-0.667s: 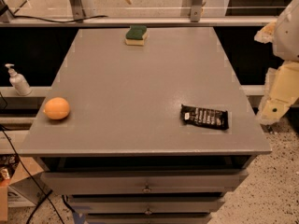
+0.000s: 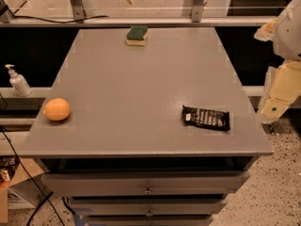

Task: Pick sponge

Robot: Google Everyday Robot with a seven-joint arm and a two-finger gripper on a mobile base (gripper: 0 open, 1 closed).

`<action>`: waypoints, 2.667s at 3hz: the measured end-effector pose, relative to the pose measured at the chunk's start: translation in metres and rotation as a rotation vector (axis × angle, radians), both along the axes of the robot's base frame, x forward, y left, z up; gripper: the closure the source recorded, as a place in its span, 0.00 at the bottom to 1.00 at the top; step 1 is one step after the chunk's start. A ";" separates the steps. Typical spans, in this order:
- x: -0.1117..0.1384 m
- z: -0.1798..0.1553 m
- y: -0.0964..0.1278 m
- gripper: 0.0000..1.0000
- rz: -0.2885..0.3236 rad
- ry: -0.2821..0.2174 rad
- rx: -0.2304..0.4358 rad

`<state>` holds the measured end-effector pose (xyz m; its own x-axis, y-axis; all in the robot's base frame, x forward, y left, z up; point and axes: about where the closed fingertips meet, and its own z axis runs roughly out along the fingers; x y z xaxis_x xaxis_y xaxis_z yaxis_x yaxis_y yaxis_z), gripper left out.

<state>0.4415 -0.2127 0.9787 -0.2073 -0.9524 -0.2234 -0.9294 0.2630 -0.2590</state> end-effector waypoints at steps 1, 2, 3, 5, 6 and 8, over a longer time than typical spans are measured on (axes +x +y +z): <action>0.021 0.000 0.011 0.00 0.034 -0.041 0.082; 0.064 -0.003 0.029 0.00 0.066 -0.094 0.240; 0.073 -0.006 0.038 0.00 0.074 -0.103 0.241; 0.127 -0.027 0.081 0.00 0.122 -0.115 0.335; 0.161 -0.039 0.097 0.00 0.108 -0.138 0.418; 0.236 -0.057 0.125 0.00 0.013 -0.176 0.602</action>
Offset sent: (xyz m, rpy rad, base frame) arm 0.1147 0.0405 -0.0019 0.4179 -0.1601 0.0926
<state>0.6775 -0.0876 0.9216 -0.1081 -0.6510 -0.7514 -0.8903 0.3997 -0.2182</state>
